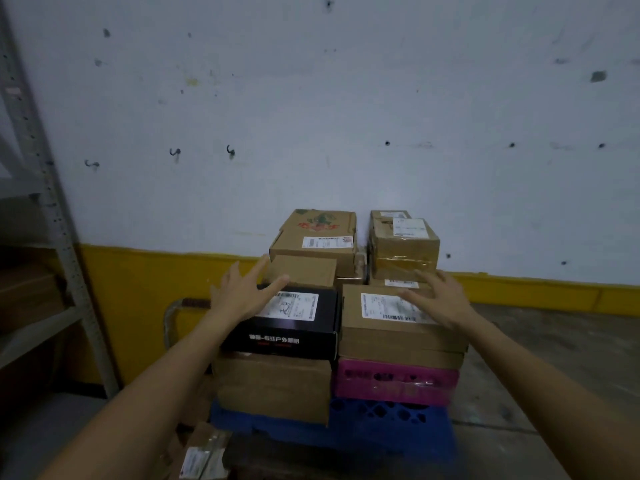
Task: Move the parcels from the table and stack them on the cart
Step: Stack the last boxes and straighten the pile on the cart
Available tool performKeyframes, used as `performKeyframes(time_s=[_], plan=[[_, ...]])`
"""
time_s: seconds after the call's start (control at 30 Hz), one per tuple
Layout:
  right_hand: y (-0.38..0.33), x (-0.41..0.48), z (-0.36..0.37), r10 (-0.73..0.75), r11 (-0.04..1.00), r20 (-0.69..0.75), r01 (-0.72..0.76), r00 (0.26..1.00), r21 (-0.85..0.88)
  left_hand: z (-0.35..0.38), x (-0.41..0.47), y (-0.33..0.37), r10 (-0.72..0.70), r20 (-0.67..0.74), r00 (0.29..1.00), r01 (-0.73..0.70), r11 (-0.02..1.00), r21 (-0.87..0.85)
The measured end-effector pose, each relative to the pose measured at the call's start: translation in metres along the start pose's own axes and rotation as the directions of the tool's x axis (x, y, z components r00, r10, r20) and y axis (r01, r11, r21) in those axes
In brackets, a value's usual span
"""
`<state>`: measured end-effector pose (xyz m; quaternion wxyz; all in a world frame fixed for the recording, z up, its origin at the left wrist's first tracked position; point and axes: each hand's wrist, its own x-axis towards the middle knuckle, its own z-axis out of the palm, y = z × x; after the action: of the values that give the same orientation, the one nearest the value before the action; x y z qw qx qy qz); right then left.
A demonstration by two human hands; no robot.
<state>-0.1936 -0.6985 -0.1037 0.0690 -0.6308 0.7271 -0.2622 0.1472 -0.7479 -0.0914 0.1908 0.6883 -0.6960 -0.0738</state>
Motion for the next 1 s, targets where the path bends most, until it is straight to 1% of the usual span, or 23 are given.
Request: performKeyframes(time_s=[0.13,0.17,0.23,0.3,0.4,0.53,0.63,0.83,0.9,0.97,1.0], plan=[[-0.024,0.015,0.019,-0.103,0.977,0.093,0.118,0.99,-0.177,0.012,0.03,0.031,0.054,0.103,0.993,-0.065,0.993,0.101],[-0.028,0.017,0.025,-0.128,0.973,0.122,0.149,0.984,-0.179,0.015,0.037,0.035,0.051,0.126,0.991,-0.068,0.988,0.136],[-0.03,0.022,0.04,-0.163,0.974,0.203,0.191,0.966,-0.125,0.022,0.049,0.039,0.018,0.166,0.986,-0.051,0.979,0.198],[-0.028,0.024,0.051,-0.158,0.977,0.27,0.189,0.95,-0.096,0.027,0.057,0.039,-0.022,0.215,0.976,-0.029,0.973,0.229],[-0.024,0.025,0.057,-0.153,0.976,0.277,0.188,0.949,-0.106,0.035,0.062,0.039,-0.044,0.269,0.962,-0.016,0.976,0.216],[-0.025,0.024,0.06,-0.158,0.968,0.276,0.204,0.948,-0.144,0.043,0.062,0.041,-0.04,0.253,0.967,-0.016,0.977,0.212],[-0.026,0.023,0.059,-0.15,0.967,0.278,0.199,0.949,-0.159,0.043,0.064,0.044,-0.025,0.269,0.963,-0.036,0.975,0.221],[-0.031,0.02,0.055,-0.14,0.968,0.279,0.19,0.95,-0.162,0.042,0.07,0.042,0.001,0.269,0.963,-0.067,0.969,0.238],[-0.033,0.021,0.051,-0.128,0.973,0.293,0.177,0.948,-0.147,0.038,0.073,0.04,0.022,0.235,0.972,-0.076,0.972,0.223],[-0.033,0.025,0.045,-0.12,0.977,0.298,0.165,0.947,-0.132,0.033,0.083,0.039,0.042,0.162,0.986,-0.073,0.978,0.196],[-0.034,0.028,0.041,-0.126,0.974,0.277,0.172,0.953,-0.147,0.031,0.089,0.039,0.052,0.124,0.991,-0.075,0.98,0.186]])
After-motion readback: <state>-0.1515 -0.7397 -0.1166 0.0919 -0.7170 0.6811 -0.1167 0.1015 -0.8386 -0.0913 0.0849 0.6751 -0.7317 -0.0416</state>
